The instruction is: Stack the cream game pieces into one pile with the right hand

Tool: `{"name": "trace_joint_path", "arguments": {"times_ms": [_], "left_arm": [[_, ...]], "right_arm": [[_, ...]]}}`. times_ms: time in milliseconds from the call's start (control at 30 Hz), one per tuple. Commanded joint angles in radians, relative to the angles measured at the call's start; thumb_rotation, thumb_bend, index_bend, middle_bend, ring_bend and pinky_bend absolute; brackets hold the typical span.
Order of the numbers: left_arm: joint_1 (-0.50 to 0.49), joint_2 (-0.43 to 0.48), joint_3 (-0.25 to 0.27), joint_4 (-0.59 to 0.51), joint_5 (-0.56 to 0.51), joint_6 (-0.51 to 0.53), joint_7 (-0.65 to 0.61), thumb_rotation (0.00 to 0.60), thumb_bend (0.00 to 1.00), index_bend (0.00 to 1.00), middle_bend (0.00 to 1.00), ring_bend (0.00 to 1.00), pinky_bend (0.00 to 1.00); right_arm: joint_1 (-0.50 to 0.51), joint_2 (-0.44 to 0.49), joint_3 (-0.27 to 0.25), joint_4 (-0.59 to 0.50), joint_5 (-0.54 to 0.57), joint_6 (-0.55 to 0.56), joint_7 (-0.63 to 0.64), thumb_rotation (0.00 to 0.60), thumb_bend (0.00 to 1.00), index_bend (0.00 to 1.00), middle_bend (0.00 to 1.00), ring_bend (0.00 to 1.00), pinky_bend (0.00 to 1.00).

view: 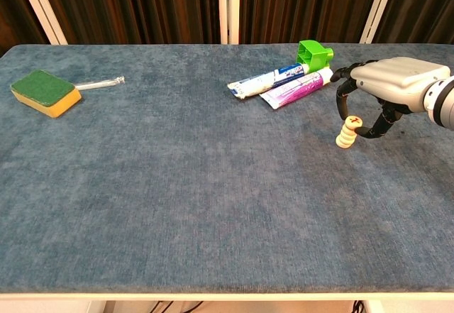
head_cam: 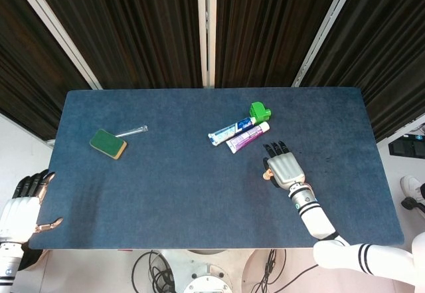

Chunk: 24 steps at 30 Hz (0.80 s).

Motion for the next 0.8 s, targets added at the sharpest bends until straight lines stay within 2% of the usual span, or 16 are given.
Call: {"name": "trace_joint_path", "arguments": {"times_ms": [33,267,300,333,400,600,700,800], "left_arm": [[0.000,0.001,0.000,0.000,0.000,0.000,-0.001,0.600,0.12,0.00,0.00,0.00,0.00],[0.001,0.002,0.001,0.000,-0.001,-0.001,-0.003,0.600,0.12,0.00,0.00,0.00,0.00],[0.020,-0.002,0.032,0.031,-0.005,-0.013,0.009,0.600,0.12,0.00,0.00,0.00,0.00],[0.001,-0.025,0.017,0.065,-0.019,-0.041,0.000,0.600,0.12,0.00,0.00,0.00,0.00],[0.018,-0.013,0.021,0.075,0.014,0.008,-0.041,0.600,0.12,0.00,0.00,0.00,0.00],[0.027,-0.004,0.027,0.065,0.033,0.027,-0.057,0.600,0.12,0.00,0.00,0.00,0.00],[0.030,0.002,0.025,0.053,0.036,0.037,-0.051,0.600,0.12,0.00,0.00,0.00,0.00],[0.027,0.007,0.019,0.044,0.038,0.043,-0.043,0.600,0.12,0.00,0.00,0.00,0.00]], "right_arm": [[0.002,0.000,-0.001,0.001,0.004,-0.003,-0.003,0.600,0.28,0.46,0.08,0.00,0.00],[0.004,-0.001,-0.004,0.000,0.007,-0.010,-0.001,0.600,0.27,0.44,0.07,0.00,0.00],[0.005,0.000,-0.005,0.000,0.006,-0.009,0.000,0.600,0.27,0.43,0.07,0.00,0.00],[0.004,0.000,-0.004,0.000,0.006,-0.009,0.001,0.600,0.27,0.43,0.07,0.00,0.00],[0.005,0.002,-0.004,-0.001,0.006,-0.010,0.003,0.600,0.27,0.42,0.06,0.00,0.00],[0.000,0.020,-0.005,-0.024,0.000,-0.002,0.011,0.600,0.27,0.38,0.06,0.00,0.00],[-0.022,0.066,-0.008,-0.077,-0.041,0.043,0.026,0.600,0.26,0.32,0.05,0.00,0.00],[-0.076,0.144,-0.029,-0.156,-0.129,0.130,0.063,0.600,0.23,0.18,0.03,0.00,0.00]]}}
